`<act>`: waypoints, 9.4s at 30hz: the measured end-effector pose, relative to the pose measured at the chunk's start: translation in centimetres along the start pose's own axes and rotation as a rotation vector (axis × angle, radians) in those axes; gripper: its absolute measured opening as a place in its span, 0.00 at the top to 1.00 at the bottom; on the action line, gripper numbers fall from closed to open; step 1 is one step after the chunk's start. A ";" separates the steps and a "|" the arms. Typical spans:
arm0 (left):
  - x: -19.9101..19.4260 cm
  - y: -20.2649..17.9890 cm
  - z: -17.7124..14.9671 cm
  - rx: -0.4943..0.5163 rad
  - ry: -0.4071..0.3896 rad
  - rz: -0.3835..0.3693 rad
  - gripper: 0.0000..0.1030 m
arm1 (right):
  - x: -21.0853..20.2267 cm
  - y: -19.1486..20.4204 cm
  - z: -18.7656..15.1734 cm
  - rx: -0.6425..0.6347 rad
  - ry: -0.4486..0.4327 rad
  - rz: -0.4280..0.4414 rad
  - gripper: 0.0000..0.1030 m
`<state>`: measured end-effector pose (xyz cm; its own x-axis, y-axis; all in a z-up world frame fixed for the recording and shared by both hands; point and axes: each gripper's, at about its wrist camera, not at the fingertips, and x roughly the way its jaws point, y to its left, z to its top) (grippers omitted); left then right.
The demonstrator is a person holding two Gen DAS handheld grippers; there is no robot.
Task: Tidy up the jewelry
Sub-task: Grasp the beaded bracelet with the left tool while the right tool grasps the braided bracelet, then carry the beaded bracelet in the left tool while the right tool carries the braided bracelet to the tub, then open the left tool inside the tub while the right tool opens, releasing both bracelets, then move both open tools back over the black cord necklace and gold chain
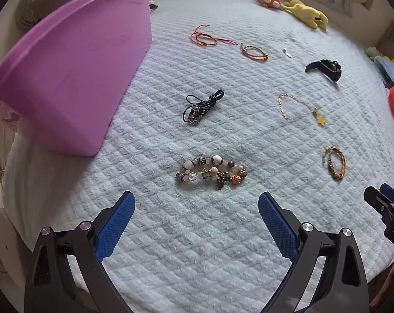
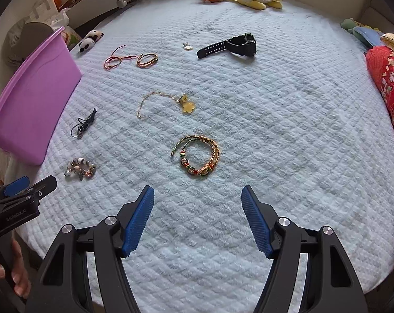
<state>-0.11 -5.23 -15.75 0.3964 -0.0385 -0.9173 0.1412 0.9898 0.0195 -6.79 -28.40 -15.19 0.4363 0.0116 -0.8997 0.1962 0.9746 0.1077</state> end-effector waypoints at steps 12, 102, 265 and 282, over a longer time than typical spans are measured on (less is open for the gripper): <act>5.1 -1.1 -0.7 -0.032 -0.041 0.020 0.09 | 5.2 -0.5 0.2 -0.011 -0.040 0.000 0.35; -3.5 -2.5 1.7 -0.034 -0.130 -0.027 0.87 | -1.9 3.9 1.4 -0.137 -0.058 0.112 0.92; -4.2 0.3 7.8 0.030 -0.063 0.002 0.08 | -3.2 2.9 7.8 0.011 -0.056 0.042 0.36; 7.6 -1.6 7.6 0.023 -0.141 0.016 0.08 | 8.6 2.1 8.0 -0.074 -0.122 0.028 0.36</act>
<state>9.55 -8.17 -19.71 0.5217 -0.0435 -0.8520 0.1538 0.9871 0.0438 4.38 -28.02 -19.34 0.5454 0.0163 -0.8380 0.1189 0.9882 0.0966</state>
